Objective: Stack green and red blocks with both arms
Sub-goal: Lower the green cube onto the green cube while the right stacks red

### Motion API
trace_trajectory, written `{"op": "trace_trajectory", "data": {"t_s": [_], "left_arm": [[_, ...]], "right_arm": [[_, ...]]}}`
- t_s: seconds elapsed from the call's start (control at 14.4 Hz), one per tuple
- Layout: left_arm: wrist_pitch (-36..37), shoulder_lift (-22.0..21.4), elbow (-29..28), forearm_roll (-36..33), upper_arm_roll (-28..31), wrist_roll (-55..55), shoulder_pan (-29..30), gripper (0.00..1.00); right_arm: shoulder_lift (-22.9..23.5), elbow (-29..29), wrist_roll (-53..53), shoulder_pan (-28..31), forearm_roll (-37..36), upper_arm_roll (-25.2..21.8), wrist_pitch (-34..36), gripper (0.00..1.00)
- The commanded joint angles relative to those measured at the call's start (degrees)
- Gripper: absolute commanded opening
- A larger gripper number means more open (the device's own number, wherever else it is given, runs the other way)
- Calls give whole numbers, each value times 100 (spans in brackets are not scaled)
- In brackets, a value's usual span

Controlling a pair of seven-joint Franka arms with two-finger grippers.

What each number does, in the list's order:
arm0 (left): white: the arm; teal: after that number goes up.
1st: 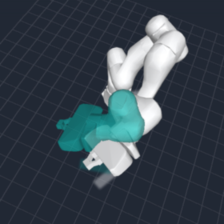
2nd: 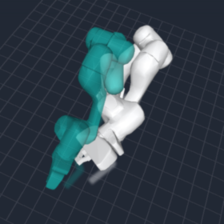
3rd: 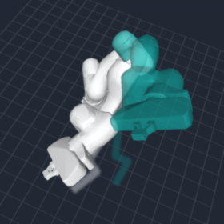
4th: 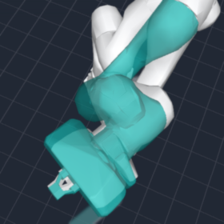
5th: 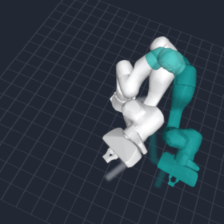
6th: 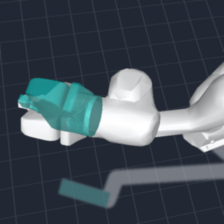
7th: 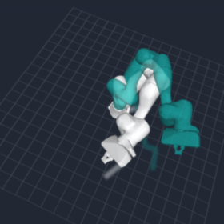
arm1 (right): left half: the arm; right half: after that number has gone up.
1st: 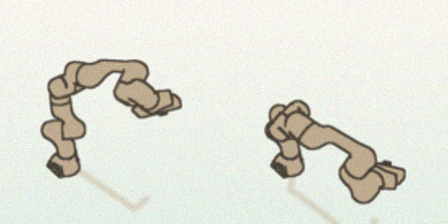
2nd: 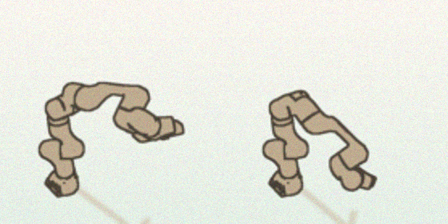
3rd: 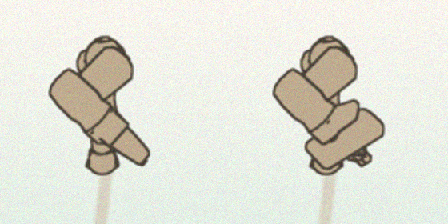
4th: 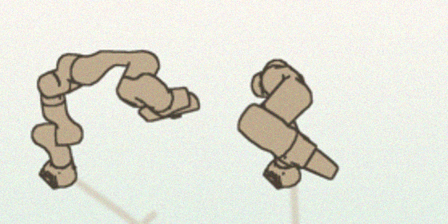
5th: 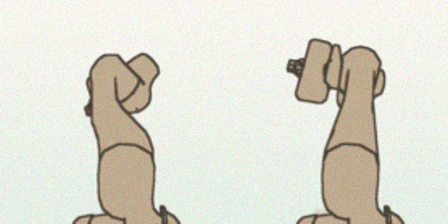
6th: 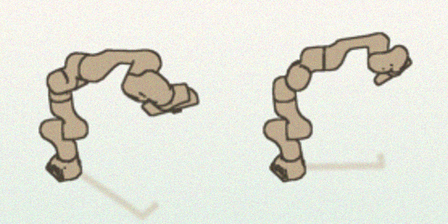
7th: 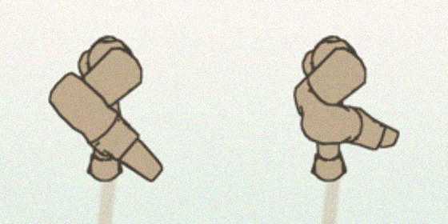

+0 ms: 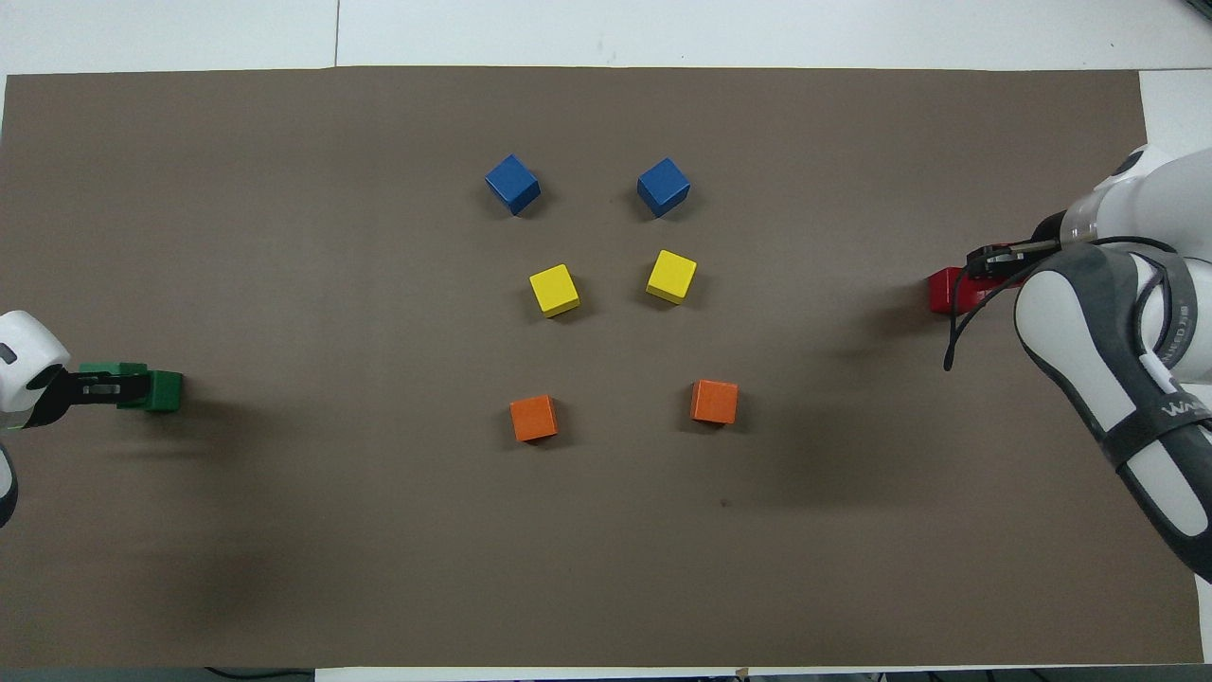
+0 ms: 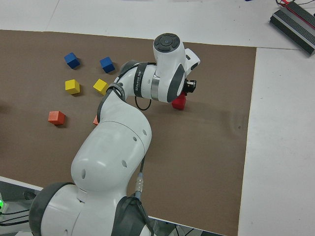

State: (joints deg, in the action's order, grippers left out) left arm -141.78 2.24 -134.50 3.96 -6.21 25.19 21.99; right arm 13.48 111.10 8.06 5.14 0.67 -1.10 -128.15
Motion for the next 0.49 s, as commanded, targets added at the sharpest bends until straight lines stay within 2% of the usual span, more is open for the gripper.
{"op": "trace_trajectory", "data": {"t_s": [0.0,0.42], "left_arm": [[1,145,29,96,24,56,-55,100],[791,207,644,53,32,302,-20,100]], "right_arm": [[23,70,-181,31,-23,57,-105,0],[111,78,-330,13,-23,48,-132,0]]}}
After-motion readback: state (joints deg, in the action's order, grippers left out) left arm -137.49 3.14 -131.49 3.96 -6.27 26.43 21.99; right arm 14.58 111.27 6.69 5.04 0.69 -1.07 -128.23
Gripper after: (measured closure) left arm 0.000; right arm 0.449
